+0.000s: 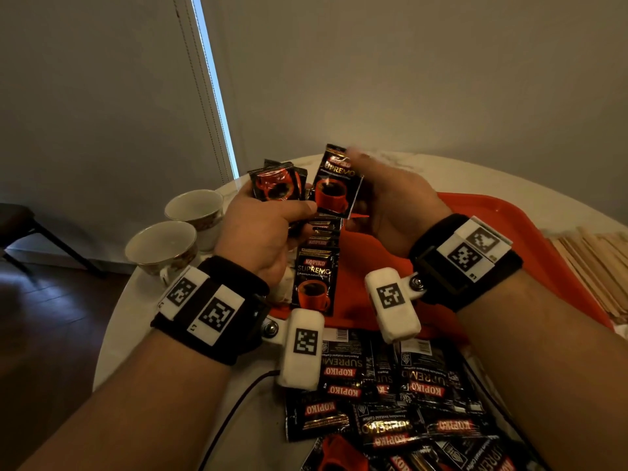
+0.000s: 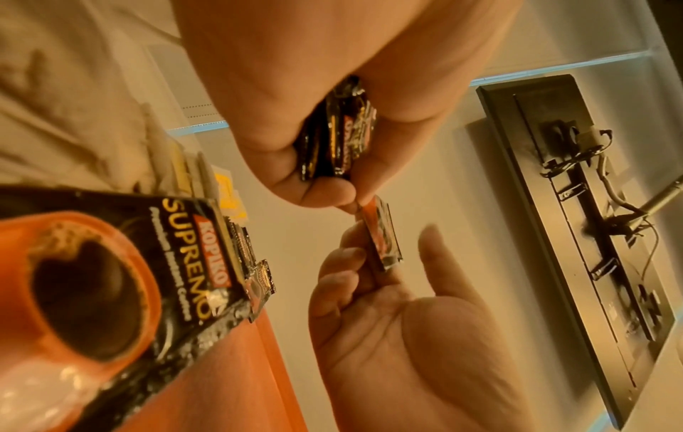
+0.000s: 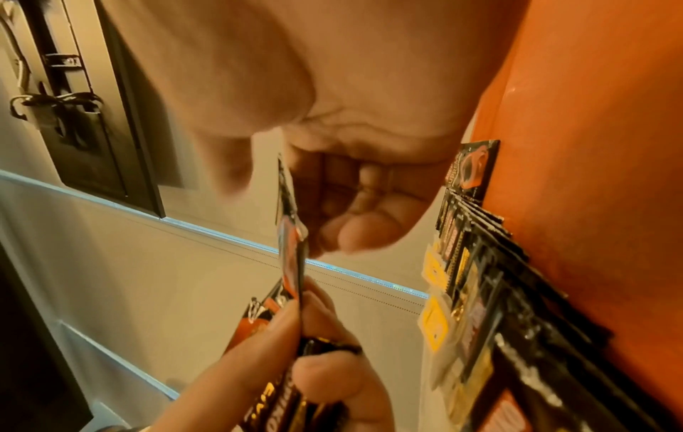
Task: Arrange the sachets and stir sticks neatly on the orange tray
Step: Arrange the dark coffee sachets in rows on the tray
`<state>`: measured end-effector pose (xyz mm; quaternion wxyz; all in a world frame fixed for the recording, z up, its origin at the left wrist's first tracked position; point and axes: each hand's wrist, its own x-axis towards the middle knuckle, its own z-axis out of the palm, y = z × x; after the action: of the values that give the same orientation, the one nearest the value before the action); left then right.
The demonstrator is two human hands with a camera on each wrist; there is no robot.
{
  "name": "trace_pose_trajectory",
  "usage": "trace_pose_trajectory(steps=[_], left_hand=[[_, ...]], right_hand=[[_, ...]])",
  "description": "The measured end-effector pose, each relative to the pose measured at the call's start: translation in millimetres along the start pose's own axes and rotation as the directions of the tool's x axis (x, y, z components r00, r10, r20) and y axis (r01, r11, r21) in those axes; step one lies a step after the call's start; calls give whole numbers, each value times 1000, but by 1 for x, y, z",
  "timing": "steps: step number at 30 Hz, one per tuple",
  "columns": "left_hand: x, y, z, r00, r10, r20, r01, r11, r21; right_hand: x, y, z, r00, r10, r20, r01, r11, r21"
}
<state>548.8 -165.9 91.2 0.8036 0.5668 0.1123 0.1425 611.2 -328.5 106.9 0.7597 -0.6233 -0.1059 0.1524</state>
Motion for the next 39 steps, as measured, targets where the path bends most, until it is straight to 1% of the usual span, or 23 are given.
trace_pose_trajectory(steps=[1,2,6,8,9,11,13,15,17,19,22,24,27,30,33,36,39], left_hand=[[2,-1,-1,1000,0,-18,0,1000,-2],[3,-2,-1,999,2,-33,-2,1000,-3],[5,-3,-2,999,2,-49,-3,1000,-22],[5,-3,-2,998,-5,-62,2,999,-45],[5,-3,-3,998,-16,-63,12,998,-63],[5,-2,-2,997,-48,-60,41,994,-106],[5,0,-1,996,-67,-58,59,991,-124],[4,1,0,996,-70,-59,62,990,-129],[2,1,1,997,-61,-57,53,990,-133],[1,2,2,997,-51,-58,43,990,-131],[0,2,2,997,-48,-61,40,992,-122],[0,3,1,997,-49,-66,41,992,-117],[1,4,0,996,-55,-70,47,993,-111],[1,4,0,996,-57,-68,50,993,-106],[1,5,-1,996,-64,-67,56,992,-110],[1,6,0,995,-75,-68,65,990,-126],[0,6,1,995,-88,-55,79,986,-147]], right_hand=[[-1,1,1,999,-8,51,11,999,-44],[-1,2,1,998,-16,68,21,997,-68],[1,4,0,998,-59,-14,59,998,-32],[5,2,-5,993,-61,-98,63,998,16],[9,1,-9,985,-59,-161,68,997,46],[17,-3,-22,956,-28,-290,55,995,84],[27,-5,-36,918,35,-394,-10,998,65],[40,-3,-49,889,85,-451,-116,992,-43],[53,1,-58,878,122,-462,-251,940,-229],[62,5,-62,868,140,-477,-339,868,-363],[68,6,-58,871,140,-471,-405,747,-527],[72,6,-56,874,136,-467,-419,697,-581],[79,6,-51,876,129,-465,-416,689,-594],[83,5,-47,875,159,-457,-419,722,-551],[87,5,-48,866,191,-462,-440,731,-521],[90,8,-52,863,203,-462,-439,753,-489],[94,10,-54,871,188,-455,-420,766,-486]])
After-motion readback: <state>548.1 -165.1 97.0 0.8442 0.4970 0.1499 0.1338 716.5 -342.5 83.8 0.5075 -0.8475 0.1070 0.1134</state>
